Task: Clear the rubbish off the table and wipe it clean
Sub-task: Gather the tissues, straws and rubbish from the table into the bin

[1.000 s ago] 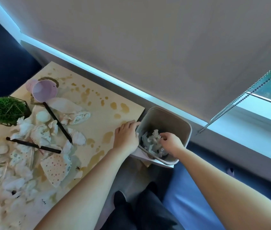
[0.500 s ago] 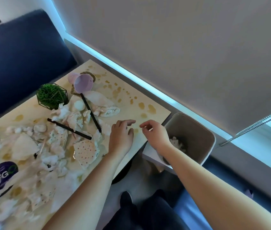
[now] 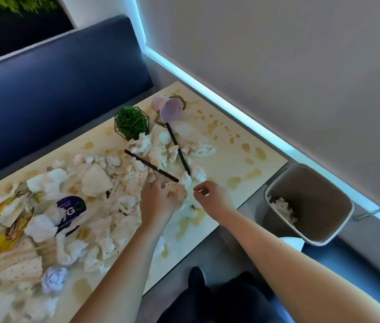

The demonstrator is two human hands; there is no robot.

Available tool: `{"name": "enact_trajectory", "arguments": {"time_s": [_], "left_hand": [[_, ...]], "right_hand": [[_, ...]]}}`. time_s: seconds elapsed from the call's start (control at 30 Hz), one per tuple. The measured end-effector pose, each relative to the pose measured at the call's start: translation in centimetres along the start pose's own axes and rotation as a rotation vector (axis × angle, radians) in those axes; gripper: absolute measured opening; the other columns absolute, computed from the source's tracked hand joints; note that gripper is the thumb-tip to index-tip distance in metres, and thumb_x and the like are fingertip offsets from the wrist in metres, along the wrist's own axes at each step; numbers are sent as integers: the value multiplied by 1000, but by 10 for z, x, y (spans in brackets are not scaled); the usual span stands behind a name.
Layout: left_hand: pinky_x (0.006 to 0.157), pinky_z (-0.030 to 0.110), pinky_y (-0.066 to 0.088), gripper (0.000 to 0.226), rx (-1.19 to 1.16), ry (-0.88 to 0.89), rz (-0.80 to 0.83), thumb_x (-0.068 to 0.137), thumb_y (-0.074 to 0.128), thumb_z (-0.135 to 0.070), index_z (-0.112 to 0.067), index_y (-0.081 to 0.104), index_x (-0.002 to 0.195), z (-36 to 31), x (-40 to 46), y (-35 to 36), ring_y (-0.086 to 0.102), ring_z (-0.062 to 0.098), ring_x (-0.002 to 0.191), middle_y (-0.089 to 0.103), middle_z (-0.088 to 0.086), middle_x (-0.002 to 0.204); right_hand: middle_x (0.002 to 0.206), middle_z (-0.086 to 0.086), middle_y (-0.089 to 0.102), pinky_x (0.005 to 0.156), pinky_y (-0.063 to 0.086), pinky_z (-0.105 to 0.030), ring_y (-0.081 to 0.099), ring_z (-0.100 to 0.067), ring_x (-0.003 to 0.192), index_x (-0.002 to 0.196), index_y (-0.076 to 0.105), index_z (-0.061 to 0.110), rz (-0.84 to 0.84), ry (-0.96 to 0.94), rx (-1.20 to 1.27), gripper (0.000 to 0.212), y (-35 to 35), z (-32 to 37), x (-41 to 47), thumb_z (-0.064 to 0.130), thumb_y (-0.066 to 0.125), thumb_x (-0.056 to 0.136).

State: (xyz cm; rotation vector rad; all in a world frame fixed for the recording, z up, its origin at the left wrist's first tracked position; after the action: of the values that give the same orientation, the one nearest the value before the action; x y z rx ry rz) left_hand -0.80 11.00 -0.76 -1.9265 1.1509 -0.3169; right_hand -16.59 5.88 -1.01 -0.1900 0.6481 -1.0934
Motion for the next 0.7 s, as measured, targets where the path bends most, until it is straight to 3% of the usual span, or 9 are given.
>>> {"name": "enact_trajectory", "arguments": {"time_s": [0.13, 0.27, 0.43, 0.57, 0.63, 0.7], "left_hand": [[101, 41, 39, 53, 126, -123, 65, 94, 57, -34, -17, 43, 142, 16, -3, -13, 38, 30, 129, 45, 8, 136], [102, 40, 36, 59, 223, -159, 171, 97, 50, -41, -10, 36, 145, 20, -5, -16, 34, 36, 131, 40, 18, 140], [105, 40, 31, 60, 260, -174, 272, 100, 43, -46, -8, 36, 145, 21, -4, -15, 25, 37, 135, 33, 20, 144], [105, 38, 29, 56, 125, -159, 211, 96, 51, -44, -14, 42, 142, 19, -1, -14, 26, 33, 135, 38, 13, 143], [99, 36, 35, 53, -5, -141, 160, 93, 58, -42, -15, 46, 137, 19, 2, -12, 35, 30, 131, 48, 8, 136], [80, 27, 45, 47, -148, -96, 111, 90, 64, -35, -17, 48, 130, 14, 4, -10, 53, 21, 113, 57, 2, 121]], "right_hand": [[105, 5, 57, 49, 40, -15, 60, -11, 78, 119, 59, 20, 6, 26, -34, 33, 18, 6, -1, 38, 62, 92], [119, -1, 53, 51, 39, -16, 56, -12, 86, 123, 59, 17, -36, 26, -54, 37, 30, 9, 2, 38, 62, 93], [118, 0, 54, 50, 37, -16, 53, -11, 85, 122, 59, 17, -47, 51, -52, 34, 40, 10, 5, 36, 60, 95], [106, -1, 64, 54, 39, -18, 59, -15, 82, 114, 58, 14, -63, 110, 88, 29, 44, 6, 7, 34, 62, 94], [96, -4, 68, 61, 48, -24, 65, -20, 82, 105, 58, 13, -94, 150, 207, 28, 44, 5, 8, 38, 63, 92], [90, -8, 69, 68, 54, -32, 69, -25, 82, 98, 56, 11, -125, 178, 314, 31, 41, 5, 8, 40, 63, 92]]}}
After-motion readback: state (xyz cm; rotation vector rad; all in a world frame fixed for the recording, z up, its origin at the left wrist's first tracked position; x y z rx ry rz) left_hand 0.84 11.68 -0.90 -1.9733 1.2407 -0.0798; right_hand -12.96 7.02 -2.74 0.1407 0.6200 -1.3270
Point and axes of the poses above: each hand's wrist, its own x-axis towards the middle knuckle, its own y-axis out of the palm, z = x × y, the point moved 2 cm from there along x, towards the middle knuckle
